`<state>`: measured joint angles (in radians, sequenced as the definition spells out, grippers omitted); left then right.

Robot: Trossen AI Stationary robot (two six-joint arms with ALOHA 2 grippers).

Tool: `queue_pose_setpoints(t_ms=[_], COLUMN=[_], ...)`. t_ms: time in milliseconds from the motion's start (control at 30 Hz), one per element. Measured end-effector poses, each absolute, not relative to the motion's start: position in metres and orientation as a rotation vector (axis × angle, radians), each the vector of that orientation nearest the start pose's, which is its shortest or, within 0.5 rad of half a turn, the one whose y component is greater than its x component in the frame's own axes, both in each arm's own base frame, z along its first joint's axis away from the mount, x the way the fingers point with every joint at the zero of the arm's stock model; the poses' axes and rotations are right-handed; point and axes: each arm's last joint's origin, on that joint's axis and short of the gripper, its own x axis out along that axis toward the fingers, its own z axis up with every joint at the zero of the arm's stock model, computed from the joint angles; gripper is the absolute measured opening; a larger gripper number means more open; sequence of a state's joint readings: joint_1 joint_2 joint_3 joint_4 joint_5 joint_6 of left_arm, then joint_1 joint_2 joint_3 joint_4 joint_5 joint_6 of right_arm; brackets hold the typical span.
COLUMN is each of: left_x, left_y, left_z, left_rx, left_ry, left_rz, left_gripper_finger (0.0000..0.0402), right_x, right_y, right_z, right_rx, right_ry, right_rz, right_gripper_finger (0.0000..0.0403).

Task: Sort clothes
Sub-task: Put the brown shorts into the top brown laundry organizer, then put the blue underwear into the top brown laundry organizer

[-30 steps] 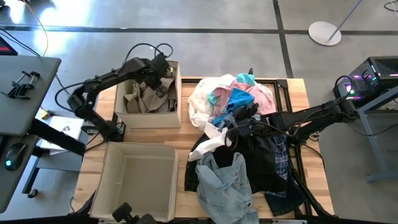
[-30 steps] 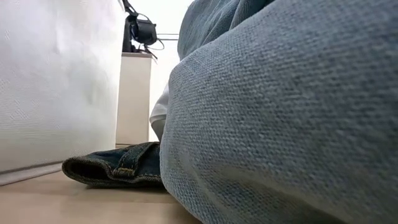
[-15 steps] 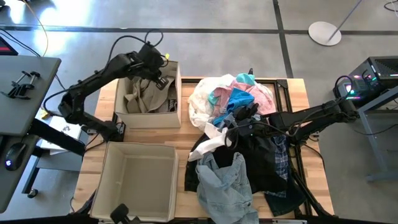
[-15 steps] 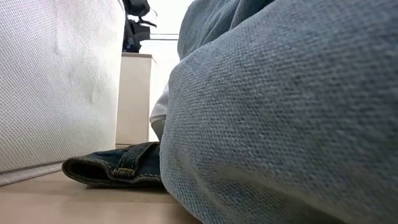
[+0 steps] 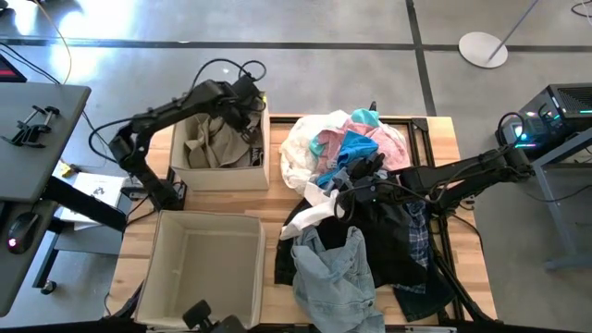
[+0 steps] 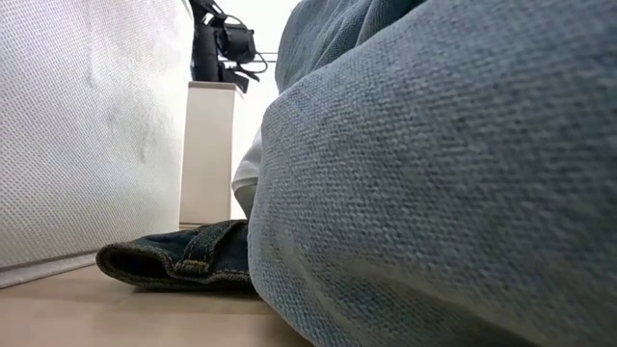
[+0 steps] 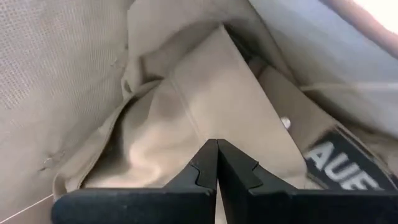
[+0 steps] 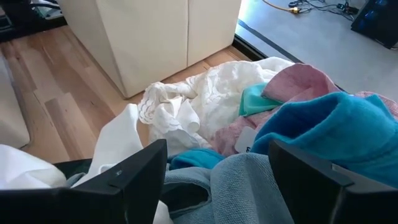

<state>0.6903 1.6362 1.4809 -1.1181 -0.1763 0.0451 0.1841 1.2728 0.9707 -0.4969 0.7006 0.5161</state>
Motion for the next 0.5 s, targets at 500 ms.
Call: queue_pose_setpoints(t_ms=[500], left_x=[0.212], left_y=[0.112], left_z=[0.417], left_rx=[-0.002], left_ry=[0.746], left_rz=[0.616], left_gripper_finger=[0.0000], right_x=[0.234], right_y=[0.036], right_z=[0.327], right_rx=[0.026], right_ry=[0.425], right_rz=[-0.729], right_gripper_finger=[0.0273])
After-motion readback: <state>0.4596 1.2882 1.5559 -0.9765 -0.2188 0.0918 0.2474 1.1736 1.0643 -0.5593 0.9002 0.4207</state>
